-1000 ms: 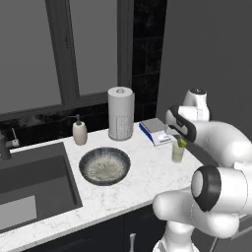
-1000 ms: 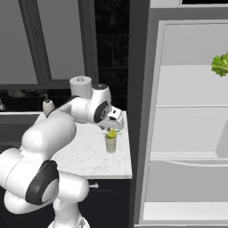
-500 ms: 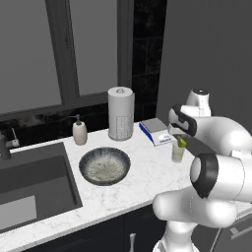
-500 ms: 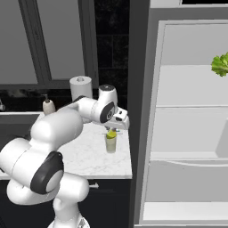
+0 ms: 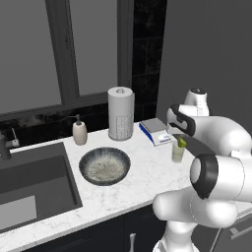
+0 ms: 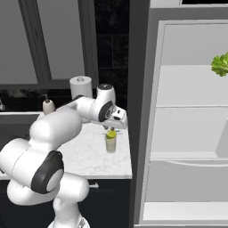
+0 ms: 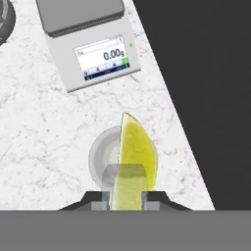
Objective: Grab a lemon wedge from the fridge and one ice cube from the ice bowl, and put them in the glass of lemonade.
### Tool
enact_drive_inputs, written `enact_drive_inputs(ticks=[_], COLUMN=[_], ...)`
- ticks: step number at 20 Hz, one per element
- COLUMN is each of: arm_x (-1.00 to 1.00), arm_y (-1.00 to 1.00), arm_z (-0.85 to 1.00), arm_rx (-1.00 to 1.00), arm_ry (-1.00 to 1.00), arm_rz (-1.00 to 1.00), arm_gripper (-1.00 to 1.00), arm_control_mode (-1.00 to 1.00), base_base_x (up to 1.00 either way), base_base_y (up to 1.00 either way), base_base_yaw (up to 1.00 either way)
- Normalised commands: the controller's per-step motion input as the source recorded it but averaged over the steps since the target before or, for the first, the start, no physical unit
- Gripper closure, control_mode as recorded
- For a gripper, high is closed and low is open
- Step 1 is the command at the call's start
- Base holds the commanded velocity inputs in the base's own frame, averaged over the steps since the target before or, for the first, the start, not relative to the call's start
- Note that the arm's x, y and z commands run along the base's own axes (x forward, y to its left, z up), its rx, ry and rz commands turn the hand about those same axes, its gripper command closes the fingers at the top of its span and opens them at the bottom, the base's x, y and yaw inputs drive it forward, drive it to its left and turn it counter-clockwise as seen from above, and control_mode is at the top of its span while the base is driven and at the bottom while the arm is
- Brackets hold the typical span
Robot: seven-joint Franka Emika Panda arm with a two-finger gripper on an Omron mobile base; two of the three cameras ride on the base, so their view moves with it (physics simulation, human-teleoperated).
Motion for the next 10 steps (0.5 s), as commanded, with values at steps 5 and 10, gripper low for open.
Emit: enact_drive_inputs(ticks=[5,10], arm_x=[0.04,0.12], arm_y=[0.05,0.00], arm_z=[0.00,0.00], arm_rx=[0.00,0.00], arm_ry=[0.00,0.02], arm_rz=[0.00,0.00], arm_gripper=[1.00,1.00], arm_control_mode=[-1.00,-1.00], base_base_x=[0.00,0.00], base_base_y=[0.00,0.00], base_base_yaw=[0.00,0.00])
